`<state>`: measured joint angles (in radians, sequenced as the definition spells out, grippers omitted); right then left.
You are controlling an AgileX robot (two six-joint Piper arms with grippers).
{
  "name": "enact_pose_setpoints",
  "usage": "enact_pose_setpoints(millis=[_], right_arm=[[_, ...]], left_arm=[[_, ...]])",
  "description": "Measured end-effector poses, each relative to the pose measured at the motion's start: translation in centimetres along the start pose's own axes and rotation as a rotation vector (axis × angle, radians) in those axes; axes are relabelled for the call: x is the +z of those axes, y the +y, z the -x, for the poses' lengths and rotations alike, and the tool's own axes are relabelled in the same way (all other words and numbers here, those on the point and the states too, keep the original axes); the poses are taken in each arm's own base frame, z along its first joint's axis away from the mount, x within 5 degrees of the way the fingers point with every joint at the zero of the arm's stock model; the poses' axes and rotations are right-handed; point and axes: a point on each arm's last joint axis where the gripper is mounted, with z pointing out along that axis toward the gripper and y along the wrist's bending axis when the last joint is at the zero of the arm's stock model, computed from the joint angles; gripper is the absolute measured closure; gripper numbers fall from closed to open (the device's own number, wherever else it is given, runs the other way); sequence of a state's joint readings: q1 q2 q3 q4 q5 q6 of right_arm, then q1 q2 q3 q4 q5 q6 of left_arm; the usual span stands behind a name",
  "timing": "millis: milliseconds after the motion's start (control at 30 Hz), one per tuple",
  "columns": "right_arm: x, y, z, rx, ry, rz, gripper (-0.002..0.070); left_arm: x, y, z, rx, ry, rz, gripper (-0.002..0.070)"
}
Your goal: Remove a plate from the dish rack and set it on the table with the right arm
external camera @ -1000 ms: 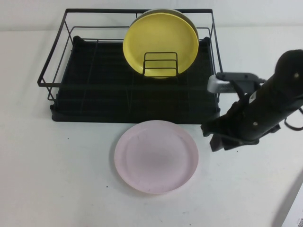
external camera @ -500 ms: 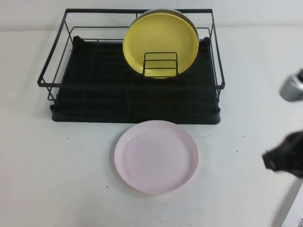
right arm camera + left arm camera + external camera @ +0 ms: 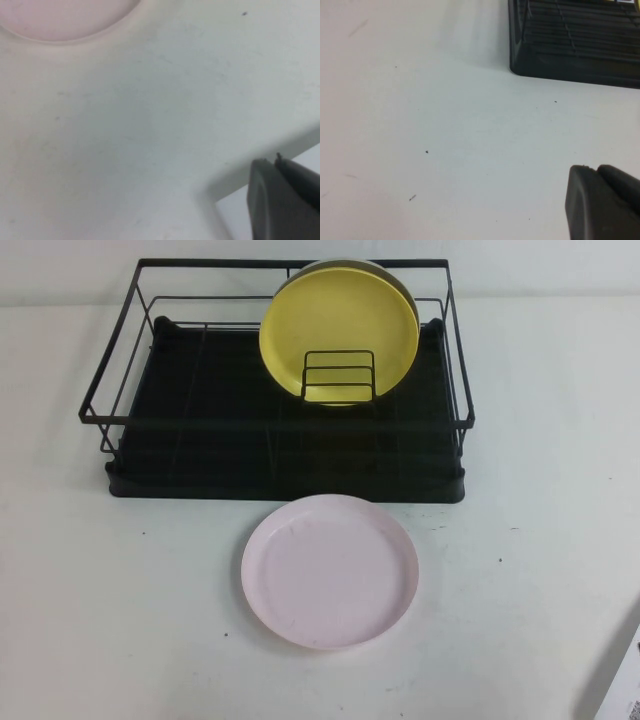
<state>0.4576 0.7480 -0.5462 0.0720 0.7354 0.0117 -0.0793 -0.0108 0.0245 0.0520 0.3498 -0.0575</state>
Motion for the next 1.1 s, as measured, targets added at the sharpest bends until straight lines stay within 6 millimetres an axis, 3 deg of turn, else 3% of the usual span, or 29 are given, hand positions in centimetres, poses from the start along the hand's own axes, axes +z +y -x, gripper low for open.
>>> enact_pose_setpoints(millis=[200, 400, 567, 733, 1100], right_arm=[[1.5, -2.8, -5.1, -0.022, -0.300, -0.200, 0.0694], [2.2, -3.5, -9.9, 0.053, -0.545, -0.312, 0.0694], [1.6, -3.3, -11.1, 0.093, -0.625, -0.331, 0.0694], [1.8, -3.2, -12.3, 0.109, -0.564, -0.330, 0.0694], [1.8, -3.2, -12.3, 0.107, -0.564, -0.331, 0.0694]], left_arm=[[0.0, 0.0, 0.0, 0.000, 0.000, 0.000, 0.0679], [0.0, 0.0, 0.0, 0.000, 0.000, 0.000, 0.0679], [0.0, 0.0, 0.0, 0.000, 0.000, 0.000, 0.0679], [0.0, 0.0, 0.0, 0.000, 0.000, 0.000, 0.0679], [0.0, 0.0, 0.0, 0.000, 0.000, 0.000, 0.0679]])
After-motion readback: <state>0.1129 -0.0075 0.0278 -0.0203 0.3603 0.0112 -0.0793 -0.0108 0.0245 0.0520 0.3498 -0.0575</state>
